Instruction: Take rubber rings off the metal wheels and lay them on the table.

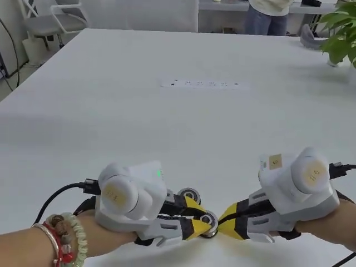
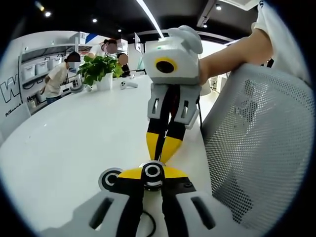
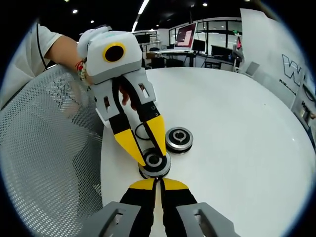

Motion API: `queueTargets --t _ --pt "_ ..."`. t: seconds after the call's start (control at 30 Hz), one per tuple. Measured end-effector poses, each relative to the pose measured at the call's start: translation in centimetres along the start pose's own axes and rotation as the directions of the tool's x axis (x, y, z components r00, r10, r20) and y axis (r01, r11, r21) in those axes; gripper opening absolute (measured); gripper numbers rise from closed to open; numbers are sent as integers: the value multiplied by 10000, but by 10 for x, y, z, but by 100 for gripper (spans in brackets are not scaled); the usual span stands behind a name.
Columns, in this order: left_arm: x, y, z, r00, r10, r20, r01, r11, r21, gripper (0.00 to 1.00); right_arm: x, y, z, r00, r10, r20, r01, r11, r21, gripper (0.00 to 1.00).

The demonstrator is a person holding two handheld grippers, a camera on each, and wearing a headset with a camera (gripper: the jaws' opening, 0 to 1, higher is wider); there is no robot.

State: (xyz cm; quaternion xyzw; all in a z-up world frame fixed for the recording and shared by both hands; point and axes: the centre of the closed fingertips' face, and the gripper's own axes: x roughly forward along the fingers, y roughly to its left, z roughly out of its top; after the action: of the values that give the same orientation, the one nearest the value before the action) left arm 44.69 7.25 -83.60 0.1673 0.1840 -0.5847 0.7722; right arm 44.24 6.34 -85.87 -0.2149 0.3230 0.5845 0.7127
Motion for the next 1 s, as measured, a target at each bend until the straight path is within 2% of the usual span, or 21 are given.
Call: queueTargets --t 0.2,0.37,0.43,0.47,0.6,0.67,0.73,0.8,1.0 --pt "0 1 0 9999 -9 138 11 10000 -88 7 0 -2 -1 9998 61 209 -83 9942 1074 0" --pt "0 1 0 9998 19 202 -16 9999 -144 7 1 -2 0 9999 -14 113 -2 9904 1382 0" --pt "0 1 0 9998 24 215 -20 9999 -162 7 1 -2 0 9997 -36 225 -4 9846 1751 0" --pt "0 1 0 9997 20 224 -16 9998 -183 7 1 -1 0 9998 -37 200 -7 9763 2162 0" --pt "0 1 0 9997 11 238 -8 9999 -159 7 1 -2 0 9999 25 129 -52 9763 2164 0" --pt "0 1 0 9997 5 262 -1 9999 -161 7 1 -3 0 9999 67 126 -95 9709 2391 0" --pt "0 2 0 9997 -32 253 36 9999 -161 7 1 -3 -1 9998 119 172 -163 9586 2843 0" --pt "0 2 0 9998 -75 203 78 9999 -137 7 1 -3 -1 9997 126 220 -183 9591 2824 0" --pt "-1 2 0 9998 -114 185 116 9999 -111 7 -2 -5 0 9994 163 309 -259 9387 3439 0"
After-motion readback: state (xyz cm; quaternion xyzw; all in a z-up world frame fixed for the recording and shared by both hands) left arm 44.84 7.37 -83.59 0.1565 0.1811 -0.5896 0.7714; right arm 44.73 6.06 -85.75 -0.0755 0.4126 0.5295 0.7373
